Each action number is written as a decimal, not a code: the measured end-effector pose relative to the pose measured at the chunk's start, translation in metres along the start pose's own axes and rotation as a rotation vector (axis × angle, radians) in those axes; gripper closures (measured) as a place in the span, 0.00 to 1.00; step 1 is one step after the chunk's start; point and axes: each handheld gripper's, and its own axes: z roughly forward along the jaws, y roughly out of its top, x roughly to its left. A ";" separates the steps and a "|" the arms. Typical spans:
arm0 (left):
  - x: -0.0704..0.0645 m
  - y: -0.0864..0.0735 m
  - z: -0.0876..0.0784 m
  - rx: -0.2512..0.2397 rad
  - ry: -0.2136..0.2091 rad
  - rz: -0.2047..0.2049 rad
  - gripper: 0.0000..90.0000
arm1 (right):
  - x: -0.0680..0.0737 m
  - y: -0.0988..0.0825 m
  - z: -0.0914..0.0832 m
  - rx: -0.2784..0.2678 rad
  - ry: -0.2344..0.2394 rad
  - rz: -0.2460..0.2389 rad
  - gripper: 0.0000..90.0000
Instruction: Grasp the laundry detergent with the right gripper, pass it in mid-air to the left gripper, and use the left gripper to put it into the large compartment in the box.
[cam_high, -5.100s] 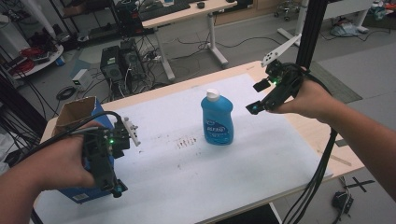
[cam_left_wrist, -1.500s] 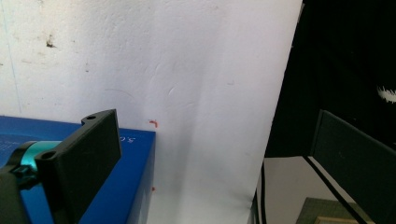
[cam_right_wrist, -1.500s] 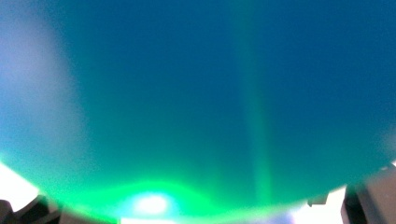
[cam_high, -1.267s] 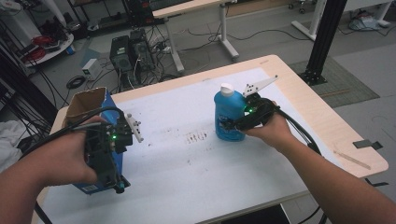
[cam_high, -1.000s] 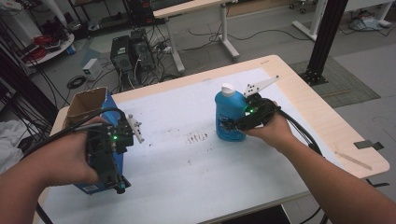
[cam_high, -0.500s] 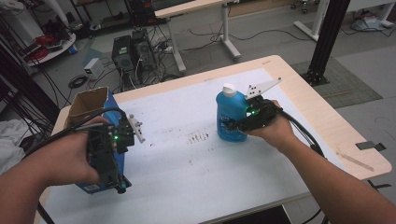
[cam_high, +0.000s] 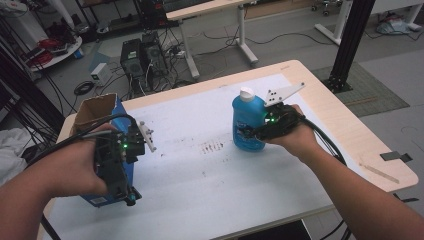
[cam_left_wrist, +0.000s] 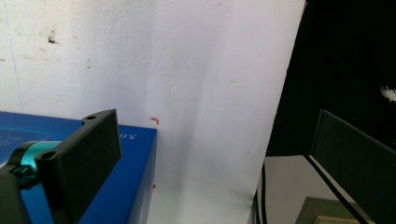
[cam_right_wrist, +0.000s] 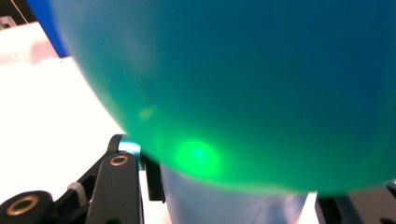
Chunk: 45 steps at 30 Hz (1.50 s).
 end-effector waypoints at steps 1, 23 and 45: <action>0.000 0.000 -0.001 0.002 0.001 0.001 0.02 | 0.001 0.004 -0.005 -0.003 0.004 -0.010 0.52; 0.000 0.010 -0.028 -0.041 0.025 0.017 0.02 | 0.043 0.060 -0.013 0.056 0.215 -0.127 0.52; -0.005 0.030 -0.031 -0.032 0.026 0.055 0.02 | 0.104 0.050 0.044 0.098 0.439 -0.208 0.51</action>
